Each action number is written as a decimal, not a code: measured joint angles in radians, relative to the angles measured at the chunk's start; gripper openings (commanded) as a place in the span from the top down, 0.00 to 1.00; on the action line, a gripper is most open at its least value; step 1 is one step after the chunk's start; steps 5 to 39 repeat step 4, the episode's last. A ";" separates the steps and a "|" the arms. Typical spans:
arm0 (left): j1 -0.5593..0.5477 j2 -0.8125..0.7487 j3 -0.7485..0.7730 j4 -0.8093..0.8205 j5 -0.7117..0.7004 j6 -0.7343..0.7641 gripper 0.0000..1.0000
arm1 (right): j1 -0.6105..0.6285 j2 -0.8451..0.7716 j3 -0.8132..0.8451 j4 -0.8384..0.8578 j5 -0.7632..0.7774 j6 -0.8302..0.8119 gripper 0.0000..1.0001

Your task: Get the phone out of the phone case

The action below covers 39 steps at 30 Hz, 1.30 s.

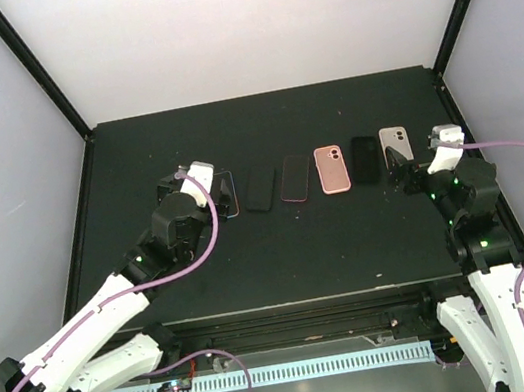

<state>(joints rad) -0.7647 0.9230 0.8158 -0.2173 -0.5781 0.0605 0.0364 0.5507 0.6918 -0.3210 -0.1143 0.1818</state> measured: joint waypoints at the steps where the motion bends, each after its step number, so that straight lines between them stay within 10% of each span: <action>1: 0.000 0.000 0.000 0.000 0.000 0.000 0.01 | 0.000 0.000 0.000 0.000 0.000 0.000 0.00; 39: 0.000 0.000 0.000 0.000 0.005 0.001 0.01 | 0.000 0.001 0.000 0.000 0.000 0.000 0.00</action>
